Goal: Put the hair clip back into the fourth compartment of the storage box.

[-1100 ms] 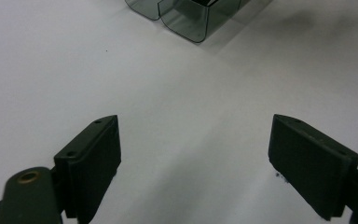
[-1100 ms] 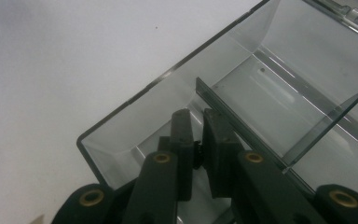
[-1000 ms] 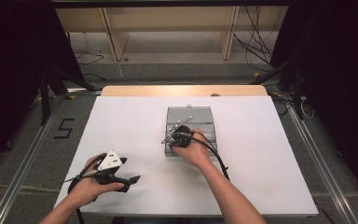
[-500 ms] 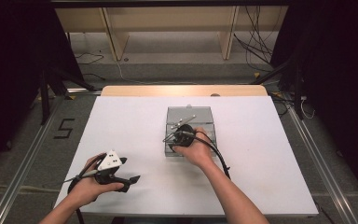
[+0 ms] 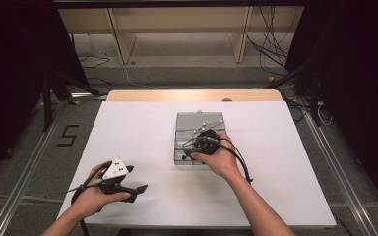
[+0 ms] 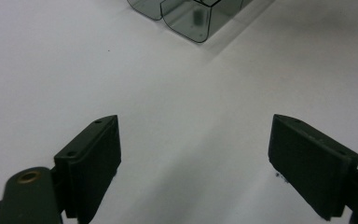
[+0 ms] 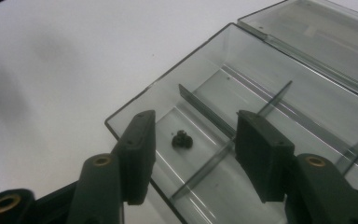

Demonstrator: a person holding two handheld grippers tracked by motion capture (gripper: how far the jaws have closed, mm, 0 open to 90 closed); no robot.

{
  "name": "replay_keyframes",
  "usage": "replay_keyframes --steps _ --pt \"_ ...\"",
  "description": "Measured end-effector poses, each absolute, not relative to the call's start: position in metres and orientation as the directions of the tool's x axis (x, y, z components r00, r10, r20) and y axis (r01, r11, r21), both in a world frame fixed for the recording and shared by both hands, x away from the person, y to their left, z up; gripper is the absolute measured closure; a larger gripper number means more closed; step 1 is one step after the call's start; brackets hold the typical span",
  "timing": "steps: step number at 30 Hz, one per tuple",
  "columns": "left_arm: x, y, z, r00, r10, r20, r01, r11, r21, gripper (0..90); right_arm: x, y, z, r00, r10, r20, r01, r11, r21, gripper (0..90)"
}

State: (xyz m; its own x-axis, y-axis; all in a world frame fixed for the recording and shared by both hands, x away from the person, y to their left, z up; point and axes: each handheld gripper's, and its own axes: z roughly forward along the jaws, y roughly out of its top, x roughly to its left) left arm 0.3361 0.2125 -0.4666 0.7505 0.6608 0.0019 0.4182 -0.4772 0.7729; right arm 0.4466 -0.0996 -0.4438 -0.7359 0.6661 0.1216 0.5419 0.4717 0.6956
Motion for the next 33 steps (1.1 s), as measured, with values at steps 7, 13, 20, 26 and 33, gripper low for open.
replay_keyframes --steps 7,13,20,26,33 --pt "0.336 0.212 -0.467 0.75 0.662 0.001 0.419 -0.476 0.773 16.7 0.437 -0.12 -0.442 -0.723 0.679 0.129 0.538 0.436 0.721 40.6" --pt "0.336 0.212 -0.467 0.749 0.662 0.001 0.419 -0.476 0.773 16.8 0.426 -0.139 -0.439 -0.716 0.686 0.129 0.524 0.406 0.749 37.6" --pt "0.336 0.212 -0.467 0.749 0.663 0.002 0.42 -0.477 0.772 16.7 0.413 -0.166 -0.436 -0.704 0.7 0.12 0.505 0.374 0.778 36.1" --pt "0.336 0.213 -0.467 0.747 0.665 0.003 0.422 -0.477 0.771 16.7 0.4 -0.186 -0.437 -0.694 0.711 0.114 0.495 0.356 0.793 35.3" --pt "0.336 0.212 -0.468 0.746 0.666 0.001 0.423 -0.475 0.772 16.8 0.384 -0.209 -0.442 -0.683 0.721 0.116 0.49 0.334 0.805 33.0"
